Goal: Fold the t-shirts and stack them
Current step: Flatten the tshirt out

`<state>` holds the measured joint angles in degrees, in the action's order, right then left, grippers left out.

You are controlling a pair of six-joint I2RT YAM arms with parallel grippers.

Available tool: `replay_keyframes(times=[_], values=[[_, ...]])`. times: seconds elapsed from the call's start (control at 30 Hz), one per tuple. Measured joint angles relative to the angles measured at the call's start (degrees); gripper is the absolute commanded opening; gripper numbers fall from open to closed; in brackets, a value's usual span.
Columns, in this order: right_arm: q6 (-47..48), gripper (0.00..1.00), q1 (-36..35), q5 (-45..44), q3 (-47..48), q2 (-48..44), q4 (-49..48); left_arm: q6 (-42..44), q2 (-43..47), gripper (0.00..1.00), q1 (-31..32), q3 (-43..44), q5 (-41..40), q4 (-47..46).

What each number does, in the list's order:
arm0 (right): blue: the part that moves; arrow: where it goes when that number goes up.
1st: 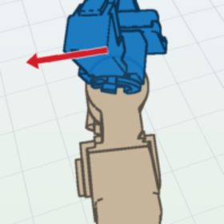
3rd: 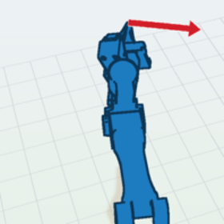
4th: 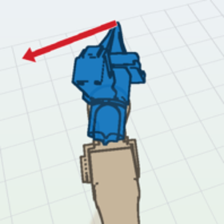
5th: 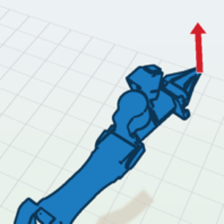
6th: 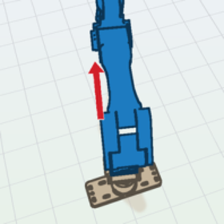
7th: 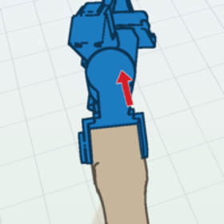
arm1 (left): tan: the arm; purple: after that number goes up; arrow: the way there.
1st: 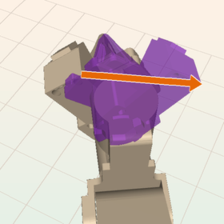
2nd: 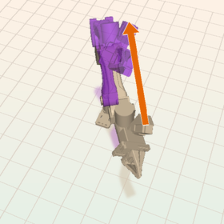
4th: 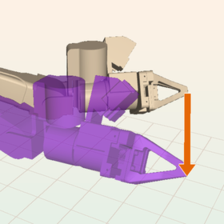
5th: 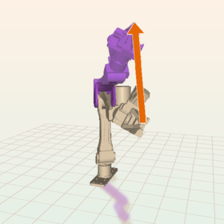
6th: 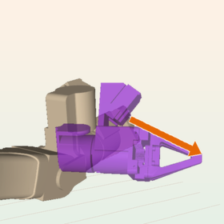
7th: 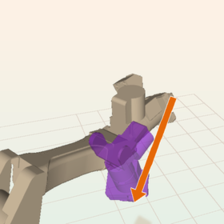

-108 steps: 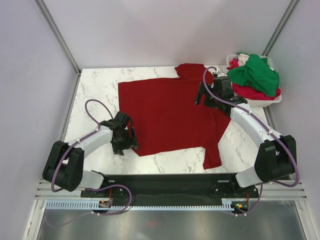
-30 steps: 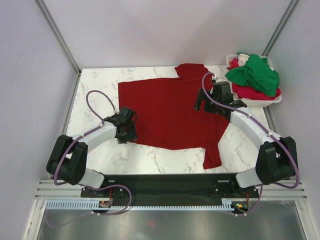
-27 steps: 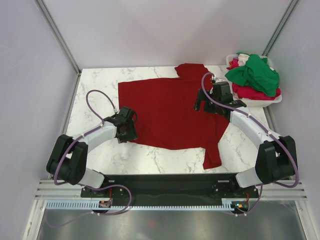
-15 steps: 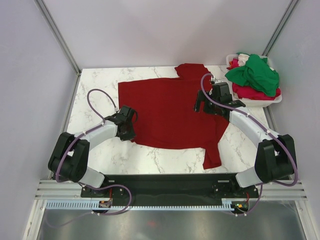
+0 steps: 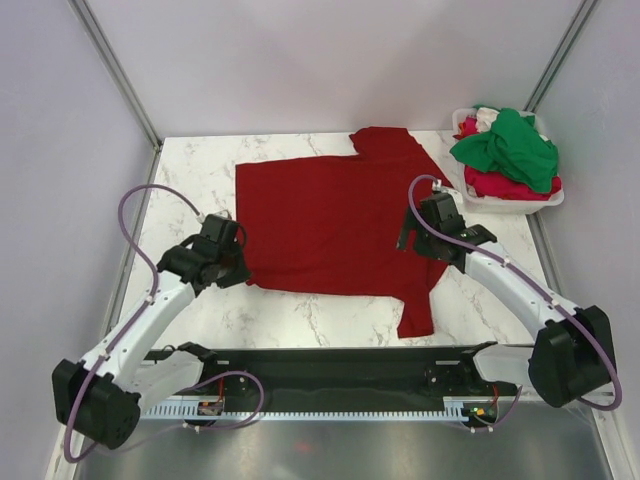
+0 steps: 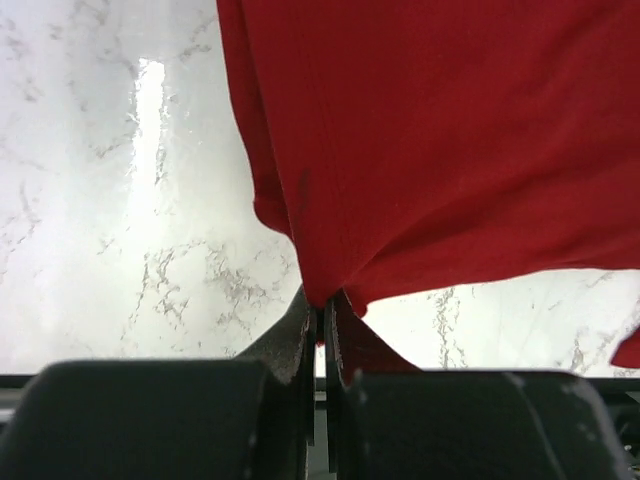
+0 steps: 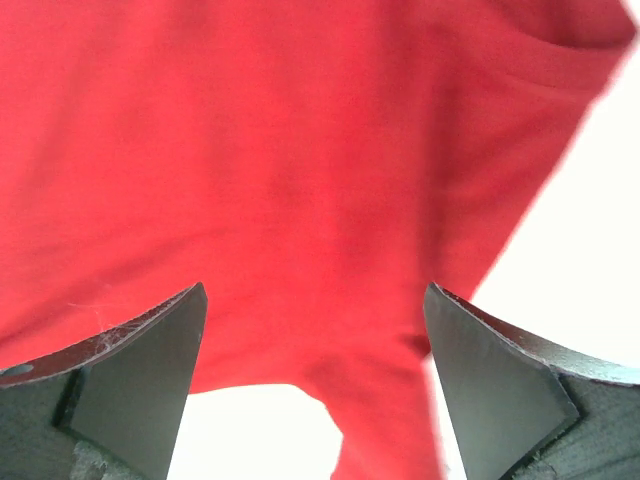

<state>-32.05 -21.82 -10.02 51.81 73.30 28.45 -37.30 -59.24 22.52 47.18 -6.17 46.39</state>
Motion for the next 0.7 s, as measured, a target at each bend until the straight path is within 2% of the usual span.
replay_keyframes(times=[0.13, 0.37, 0.4, 0.47, 0.5, 0.67, 0.7], values=[[-2.8, 0.98, 0.8, -5.7, -2.0, -2.5, 4.1, -0.2, 3.7, 0.08, -1.4, 3.8, -0.8, 5.8], [-4.9, 0.96, 4.9, -5.4, -3.4, -3.0, 4.3, -0.4, 9.4, 0.23, -2.8, 4.6, 0.3, 12.1], [-5.3, 0.93, 5.0, -4.9, -3.9, -3.0, 4.2, -0.5, 10.4, 0.27, -2.8, 4.4, 0.4, 13.0], [-5.9, 0.86, 5.0, -3.2, -5.4, -3.0, 3.9, -0.6, 11.9, 0.30, -2.8, 4.2, 0.5, 14.6], [-6.3, 0.76, 4.9, -2.0, -6.6, -3.0, 3.3, -0.7, 12.7, 0.31, -2.8, 4.1, 0.5, 15.3], [-8.2, 0.63, 4.8, 2.6, -12.9, -3.5, 2.1, -0.7, 13.8, 0.32, -2.8, 4.0, 0.8, 17.1], [-8.5, 0.57, 4.8, 3.0, -14.0, -3.7, 1.9, -0.7, 13.8, 0.32, -2.8, 4.0, 0.8, 17.3]])
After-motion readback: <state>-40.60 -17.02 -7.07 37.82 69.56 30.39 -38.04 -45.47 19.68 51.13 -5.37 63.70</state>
